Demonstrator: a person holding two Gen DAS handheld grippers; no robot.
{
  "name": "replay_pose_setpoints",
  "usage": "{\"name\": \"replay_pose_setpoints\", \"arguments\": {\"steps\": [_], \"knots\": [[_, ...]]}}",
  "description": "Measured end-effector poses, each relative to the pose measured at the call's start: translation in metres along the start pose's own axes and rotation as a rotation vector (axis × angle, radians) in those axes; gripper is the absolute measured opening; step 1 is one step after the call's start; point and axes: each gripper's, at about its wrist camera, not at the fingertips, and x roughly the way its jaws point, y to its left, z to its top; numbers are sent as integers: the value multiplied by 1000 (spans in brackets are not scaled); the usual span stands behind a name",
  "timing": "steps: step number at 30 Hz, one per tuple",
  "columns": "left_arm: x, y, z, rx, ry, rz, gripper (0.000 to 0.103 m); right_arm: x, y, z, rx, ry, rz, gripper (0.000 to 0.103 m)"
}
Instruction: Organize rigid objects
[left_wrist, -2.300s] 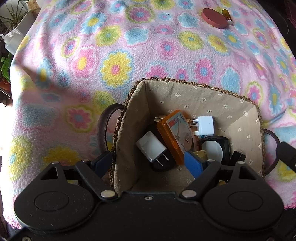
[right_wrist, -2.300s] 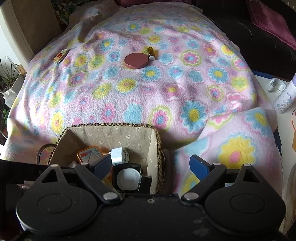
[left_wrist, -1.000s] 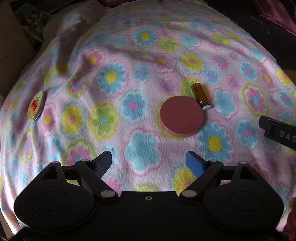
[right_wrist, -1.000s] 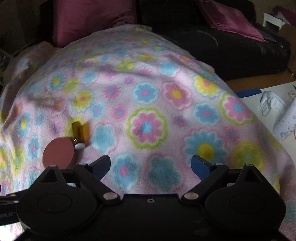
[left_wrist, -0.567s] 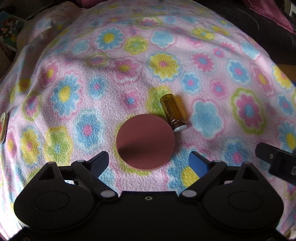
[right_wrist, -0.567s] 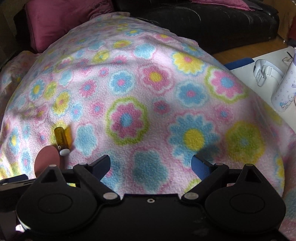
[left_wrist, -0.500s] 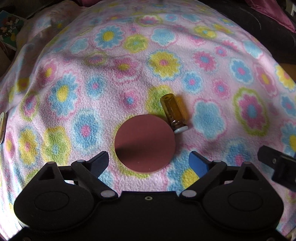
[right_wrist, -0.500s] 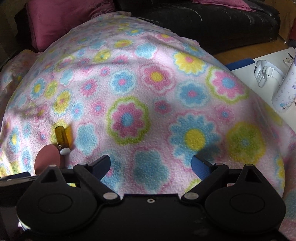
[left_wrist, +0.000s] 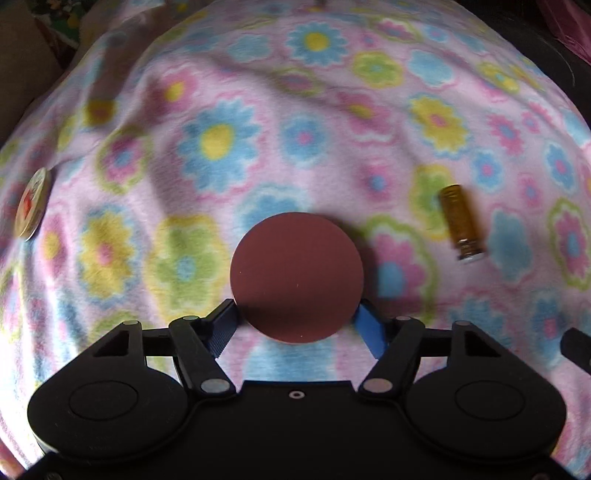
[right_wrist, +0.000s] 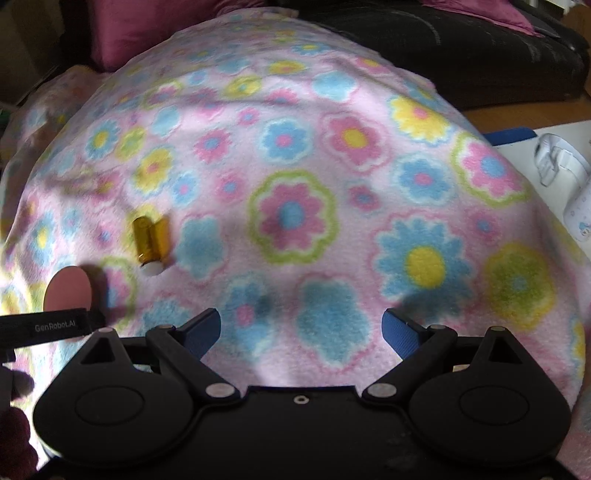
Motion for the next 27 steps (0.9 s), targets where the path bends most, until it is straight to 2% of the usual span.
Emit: {"name": "replay_pose_setpoints", "arguments": {"steps": [5,8,11,12,13,14,16,18,20,21,23,24,25,26,27], "knots": [[-1,35,-3,-73,31,-27,62,-5,34,18,-96,-41,60,94],[-2,46,-5,-102,41,-36,62,8,65,38,-188,-70,76,91],[-3,49,-4,-104,54,-36,64,27,93,52,-275,-57,102,87],[-3,48,-2,-102,54,-33,64,33,100,54,-296,-49,101,84],[-4,48,-1,-102,51,-31,66,39,106,55,-316,-42,89,74],[-4,48,0,-99,47,-27,72,45,111,56,-333,-29,80,68],[-2,45,2,-86,43,-4,81,54,115,55,-355,23,85,36],[3,44,6,-73,35,11,82,60,114,52,-357,68,112,28],[6,45,9,-84,30,13,90,56,110,47,-362,52,120,21],[8,46,11,-93,30,14,91,54,108,45,-360,56,128,21],[15,46,16,-109,33,8,89,49,102,41,-345,71,144,21],[17,46,18,-113,32,-3,84,47,98,40,-335,77,149,21],[16,46,18,-116,23,-16,73,44,93,37,-320,83,154,21],[14,45,19,-120,15,-24,68,41,88,35,-307,89,160,21],[13,45,18,-124,14,-22,68,38,83,32,-293,94,165,21]]}}
